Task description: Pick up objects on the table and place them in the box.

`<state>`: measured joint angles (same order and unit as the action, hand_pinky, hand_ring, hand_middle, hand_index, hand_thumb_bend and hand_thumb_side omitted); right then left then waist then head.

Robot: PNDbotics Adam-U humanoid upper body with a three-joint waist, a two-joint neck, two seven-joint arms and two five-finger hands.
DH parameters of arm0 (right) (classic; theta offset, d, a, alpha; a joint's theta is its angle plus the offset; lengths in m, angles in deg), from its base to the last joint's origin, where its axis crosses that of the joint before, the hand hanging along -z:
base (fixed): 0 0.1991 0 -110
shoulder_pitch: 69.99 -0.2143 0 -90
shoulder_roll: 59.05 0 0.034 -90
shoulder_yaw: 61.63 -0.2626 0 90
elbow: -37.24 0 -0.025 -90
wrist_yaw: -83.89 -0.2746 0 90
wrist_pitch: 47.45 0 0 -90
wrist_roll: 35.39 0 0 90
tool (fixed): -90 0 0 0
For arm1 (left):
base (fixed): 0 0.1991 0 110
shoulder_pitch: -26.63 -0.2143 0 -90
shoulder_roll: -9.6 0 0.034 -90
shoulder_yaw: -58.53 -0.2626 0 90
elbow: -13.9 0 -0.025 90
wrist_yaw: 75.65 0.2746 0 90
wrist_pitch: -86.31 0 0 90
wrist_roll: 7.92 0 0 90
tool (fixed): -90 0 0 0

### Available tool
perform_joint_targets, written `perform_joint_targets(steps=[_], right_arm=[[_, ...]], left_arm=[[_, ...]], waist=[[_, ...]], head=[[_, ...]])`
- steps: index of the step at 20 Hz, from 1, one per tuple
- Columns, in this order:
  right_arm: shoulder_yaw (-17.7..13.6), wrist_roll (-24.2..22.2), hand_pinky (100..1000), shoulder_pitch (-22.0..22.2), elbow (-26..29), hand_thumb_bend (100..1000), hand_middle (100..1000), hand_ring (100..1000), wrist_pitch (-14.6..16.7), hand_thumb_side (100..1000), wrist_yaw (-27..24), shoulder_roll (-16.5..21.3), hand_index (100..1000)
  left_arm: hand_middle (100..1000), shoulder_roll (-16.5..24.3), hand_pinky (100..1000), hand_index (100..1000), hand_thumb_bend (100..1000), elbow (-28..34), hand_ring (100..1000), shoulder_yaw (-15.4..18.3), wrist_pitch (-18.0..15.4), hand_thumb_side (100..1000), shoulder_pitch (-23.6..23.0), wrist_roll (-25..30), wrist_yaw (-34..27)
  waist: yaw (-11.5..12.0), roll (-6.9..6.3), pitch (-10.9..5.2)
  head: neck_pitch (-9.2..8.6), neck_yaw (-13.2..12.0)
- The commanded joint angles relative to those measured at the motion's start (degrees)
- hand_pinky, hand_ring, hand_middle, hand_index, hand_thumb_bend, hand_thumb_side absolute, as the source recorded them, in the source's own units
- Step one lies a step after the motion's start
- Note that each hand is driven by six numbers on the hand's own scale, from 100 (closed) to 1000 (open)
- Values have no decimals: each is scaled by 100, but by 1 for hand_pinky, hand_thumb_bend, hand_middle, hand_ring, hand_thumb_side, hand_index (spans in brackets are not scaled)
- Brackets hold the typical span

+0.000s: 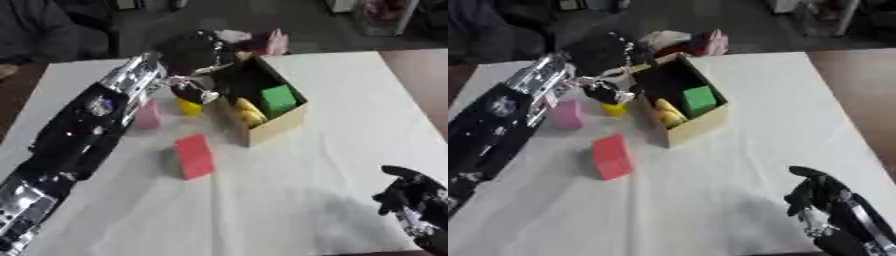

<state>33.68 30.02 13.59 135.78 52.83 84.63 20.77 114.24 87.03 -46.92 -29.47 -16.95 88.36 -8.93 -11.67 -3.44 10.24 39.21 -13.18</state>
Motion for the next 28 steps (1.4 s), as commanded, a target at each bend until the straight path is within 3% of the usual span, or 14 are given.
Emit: perform_joint_targets(steps=[1,4,5,6,10,21,28], right_arm=[[-50,42,699,-13,79,100,485,466,5,346,23,80,855],[-51,48,700,-9,78,100,485,466,6,346,36,97,855],[-49,47,700,-10,77,100,485,466,7,348,39,99,855],[-50,48,700,-11,77,100,485,466,7,345,40,99,855],[-51,54,700,-8,73,100,485,466,8,346,37,104,855],[-46,53,700,-4,68,100,485,466,10,349,29,92,855],[-45,49,700,-8,72,100,485,467,8,351,22,83,855]], left_arm=[[699,615,760,858,118,-76,679,282,12,329,-117,300,-326],[737,919,769,879,193,-489,706,385,181,381,-353,598,-625],[743,968,771,883,227,-645,711,402,269,330,-404,700,-727],[748,995,772,885,246,-811,715,413,367,402,-436,806,-833],[764,996,780,893,324,-1272,729,381,653,427,-419,1220,-1189],[772,723,781,899,374,-1156,737,486,1048,448,-278,2408,-1193],[776,527,782,903,401,-1239,742,490,1286,452,-229,2387,-961]], waist=[[22,-6,-82],[30,-25,-89],[28,-26,-92],[29,-23,-93],[40,-8,-93],[38,19,-86],[16,24,-72]], head=[[-32,60],[-37,76],[-41,77],[-48,79],[-61,75],[-59,83],[-46,87]])
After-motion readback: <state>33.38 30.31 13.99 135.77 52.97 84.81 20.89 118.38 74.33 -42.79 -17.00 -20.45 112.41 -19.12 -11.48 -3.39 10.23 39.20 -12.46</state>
